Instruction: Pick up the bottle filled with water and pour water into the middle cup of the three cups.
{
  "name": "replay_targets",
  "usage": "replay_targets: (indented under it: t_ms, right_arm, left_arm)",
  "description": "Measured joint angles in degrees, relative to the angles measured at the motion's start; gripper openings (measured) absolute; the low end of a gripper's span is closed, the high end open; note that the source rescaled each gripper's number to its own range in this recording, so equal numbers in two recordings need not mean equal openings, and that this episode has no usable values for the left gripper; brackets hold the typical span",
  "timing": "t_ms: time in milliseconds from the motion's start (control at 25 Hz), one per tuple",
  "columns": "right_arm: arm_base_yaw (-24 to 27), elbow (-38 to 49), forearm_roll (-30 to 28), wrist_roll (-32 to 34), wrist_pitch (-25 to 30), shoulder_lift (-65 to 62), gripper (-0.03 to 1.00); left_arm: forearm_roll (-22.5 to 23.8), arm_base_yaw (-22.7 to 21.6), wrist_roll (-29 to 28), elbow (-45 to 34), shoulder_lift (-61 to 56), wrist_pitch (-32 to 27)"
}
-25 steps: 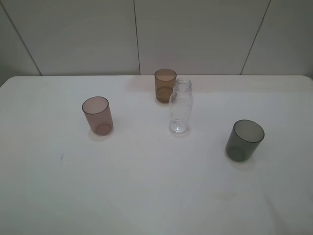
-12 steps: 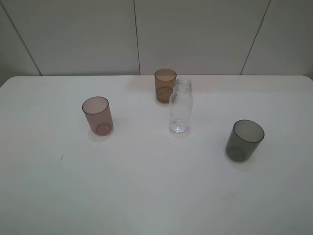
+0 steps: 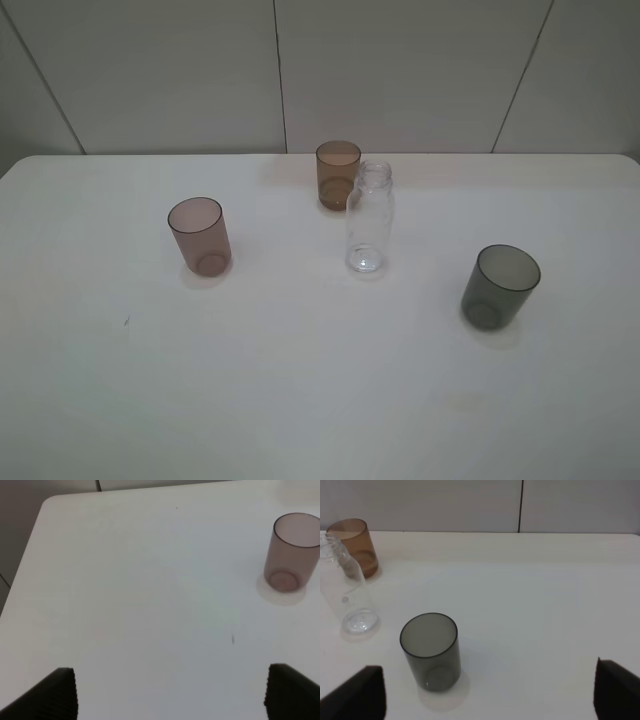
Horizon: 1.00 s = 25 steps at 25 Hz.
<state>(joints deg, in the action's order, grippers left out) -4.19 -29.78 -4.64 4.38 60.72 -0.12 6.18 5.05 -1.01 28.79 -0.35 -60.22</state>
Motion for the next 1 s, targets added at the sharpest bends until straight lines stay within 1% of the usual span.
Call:
replay_targets:
  t_ms: [280, 1000]
  right_arm:
    - [0.0, 0.0, 1.3, -2.2, 0.0, 0.0, 1.0]
    - [0.0, 0.0, 1.5, -2.2, 0.0, 0.0, 1.0]
  left_arm:
    - [0.0, 0.0, 0.0, 0.0, 0.0, 0.0]
    - [0.0, 0.0, 0.0, 0.0, 0.0, 0.0]
